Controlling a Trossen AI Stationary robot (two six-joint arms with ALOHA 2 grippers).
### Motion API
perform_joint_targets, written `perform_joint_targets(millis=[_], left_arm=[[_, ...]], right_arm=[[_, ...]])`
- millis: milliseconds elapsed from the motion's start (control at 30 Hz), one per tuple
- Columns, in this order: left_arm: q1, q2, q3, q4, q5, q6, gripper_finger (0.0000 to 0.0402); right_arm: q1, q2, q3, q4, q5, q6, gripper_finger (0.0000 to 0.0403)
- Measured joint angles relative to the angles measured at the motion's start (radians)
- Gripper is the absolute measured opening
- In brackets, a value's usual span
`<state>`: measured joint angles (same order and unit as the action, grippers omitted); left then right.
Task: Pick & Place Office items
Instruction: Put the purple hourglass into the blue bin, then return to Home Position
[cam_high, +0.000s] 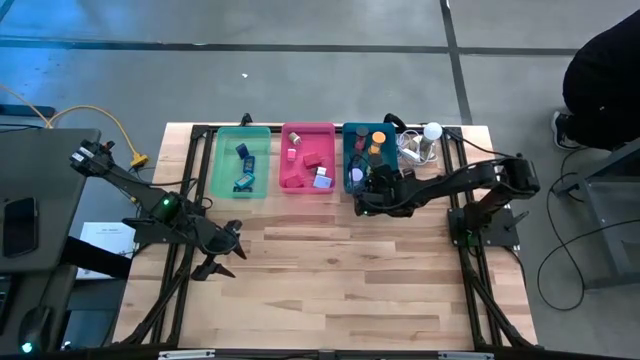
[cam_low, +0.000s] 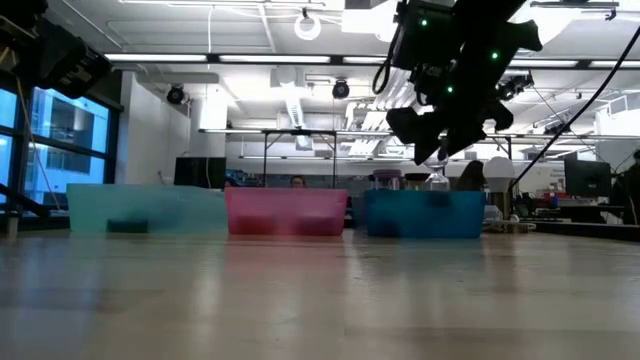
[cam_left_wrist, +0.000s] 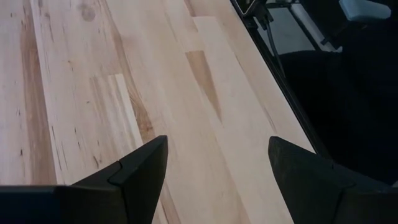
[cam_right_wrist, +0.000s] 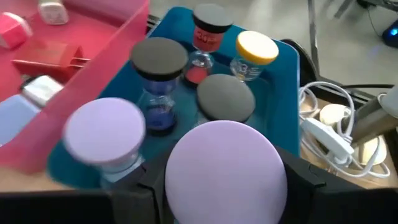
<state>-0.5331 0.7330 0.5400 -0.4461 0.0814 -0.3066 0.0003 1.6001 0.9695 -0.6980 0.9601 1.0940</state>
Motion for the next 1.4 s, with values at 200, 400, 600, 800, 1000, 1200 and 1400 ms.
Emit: perform_joint_targets(millis=[200, 400, 600, 800, 1000, 1200, 1400], left_arm=[[0.0, 0.0, 0.0, 0.009, -0.006, 0.002, 0.0271], [0.0, 0.0, 0.0, 0.008, -0.007, 0.002, 0.0271], [0.0, 0.0, 0.0, 0.006, -0.007, 0.002, 0.0271], [0.0, 0.0, 0.0, 0.005, -0.001, 0.0, 0.0271], [0.0, 0.0, 0.0, 0.006, 0.0, 0.0, 0.0271], [0.0, 0.0, 0.0, 0.006, 0.0, 0.0, 0.0271], [0.0, 0.0, 0.0, 0.006, 0.0, 0.0, 0.0271]], right_arm=[[-0.01, 0.0, -0.001, 0.0, -0.026, 0.001, 0.0177], [-0.016, 0.0, -0.001, 0.001, -0.028, 0.006, 0.0196], [-0.034, 0.023, -0.002, 0.024, -0.033, 0.006, 0.0179], [-0.04, 0.042, -0.001, 0.039, -0.059, 0.002, 0.0203], [-0.046, 0.046, -0.002, 0.041, -0.051, 0.003, 0.0216], [-0.017, 0.046, -0.002, 0.048, -0.022, -0.023, 0.021], [0.015, 0.019, -0.002, 0.045, 0.051, -0.029, 0.021]])
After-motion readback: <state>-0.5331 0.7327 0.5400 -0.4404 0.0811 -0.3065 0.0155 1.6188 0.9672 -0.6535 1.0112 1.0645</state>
